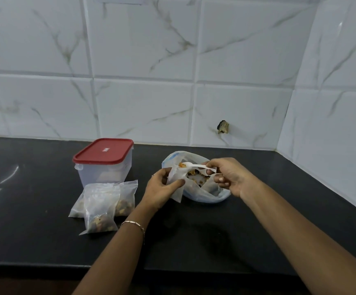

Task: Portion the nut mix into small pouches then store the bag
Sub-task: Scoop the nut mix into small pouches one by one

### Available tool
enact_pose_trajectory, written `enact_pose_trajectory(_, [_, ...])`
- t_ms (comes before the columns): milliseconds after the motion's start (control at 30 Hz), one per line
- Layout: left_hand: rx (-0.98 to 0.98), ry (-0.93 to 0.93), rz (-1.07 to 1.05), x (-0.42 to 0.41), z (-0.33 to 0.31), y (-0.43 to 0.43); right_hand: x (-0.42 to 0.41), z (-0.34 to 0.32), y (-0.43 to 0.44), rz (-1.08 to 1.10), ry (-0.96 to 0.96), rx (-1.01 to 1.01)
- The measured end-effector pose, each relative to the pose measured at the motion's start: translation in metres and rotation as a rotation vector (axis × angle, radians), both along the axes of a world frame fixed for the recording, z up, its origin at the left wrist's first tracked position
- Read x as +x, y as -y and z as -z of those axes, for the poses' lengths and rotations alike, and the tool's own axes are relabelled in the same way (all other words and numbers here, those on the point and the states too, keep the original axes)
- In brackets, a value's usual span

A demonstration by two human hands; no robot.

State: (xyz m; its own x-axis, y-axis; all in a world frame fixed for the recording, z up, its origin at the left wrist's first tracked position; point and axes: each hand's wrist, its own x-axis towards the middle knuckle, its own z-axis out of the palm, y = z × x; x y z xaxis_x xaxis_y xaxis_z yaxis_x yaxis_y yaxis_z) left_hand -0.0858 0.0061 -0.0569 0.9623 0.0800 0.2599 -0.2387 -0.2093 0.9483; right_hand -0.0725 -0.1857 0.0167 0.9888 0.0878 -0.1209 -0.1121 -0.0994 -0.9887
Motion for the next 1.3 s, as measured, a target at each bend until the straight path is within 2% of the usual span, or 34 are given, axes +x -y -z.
enact_pose_trajectory(167, [-0.016, 0.025, 0.001, -0.002, 0.000, 0.000, -0.009, -0.007, -0.010, -0.034, 0.154, -0.246])
enact_pose_trajectory(233, [-0.027, 0.048, -0.008, -0.002, 0.000, 0.000, -0.014, -0.011, -0.014, -0.083, 0.340, -0.472])
enact_pose_trajectory(333, [-0.053, 0.083, -0.041, -0.002, 0.001, -0.001, -0.024, -0.012, -0.021, -0.135, 0.719, -0.893])
enact_pose_trajectory(467, [-0.064, 0.066, -0.012, -0.002, 0.002, 0.000, -0.032, -0.011, -0.024, -0.015, 1.090, -1.244])
enact_pose_trajectory(600, [-0.036, 0.047, -0.027, -0.005, 0.004, -0.001, -0.032, -0.002, -0.024, -0.045, 1.327, -1.393])
enact_pose_trajectory(733, [0.043, 0.022, -0.066, -0.007, 0.002, -0.001, -0.028, 0.008, -0.018, -0.044, 1.540, -1.358])
enact_pose_trajectory(800, [0.049, 0.025, -0.083, -0.009, 0.000, 0.000, -0.028, 0.008, -0.014, -0.024, 1.510, -1.312])
enact_pose_trajectory(900, [0.049, 0.038, -0.087, -0.009, 0.000, 0.000, -0.030, 0.006, -0.009, 0.010, 1.217, -1.114])
enact_pose_trajectory(1033, [0.080, 0.067, -0.111, -0.011, 0.000, 0.000, -0.018, 0.009, -0.002, 0.110, 0.809, -0.518])
enact_pose_trajectory(1100, [0.106, 0.104, -0.124, -0.013, -0.002, 0.001, -0.010, 0.015, 0.004, 0.184, 0.651, -0.307])
enact_pose_trajectory(1200, [0.168, 0.165, -0.121, -0.016, -0.002, 0.004, 0.002, 0.033, 0.011, 0.225, 0.507, -0.203])
enact_pose_trajectory(1300, [0.342, 0.174, -0.150, -0.014, -0.001, 0.008, 0.013, 0.051, 0.010, 0.225, 0.512, -0.269])
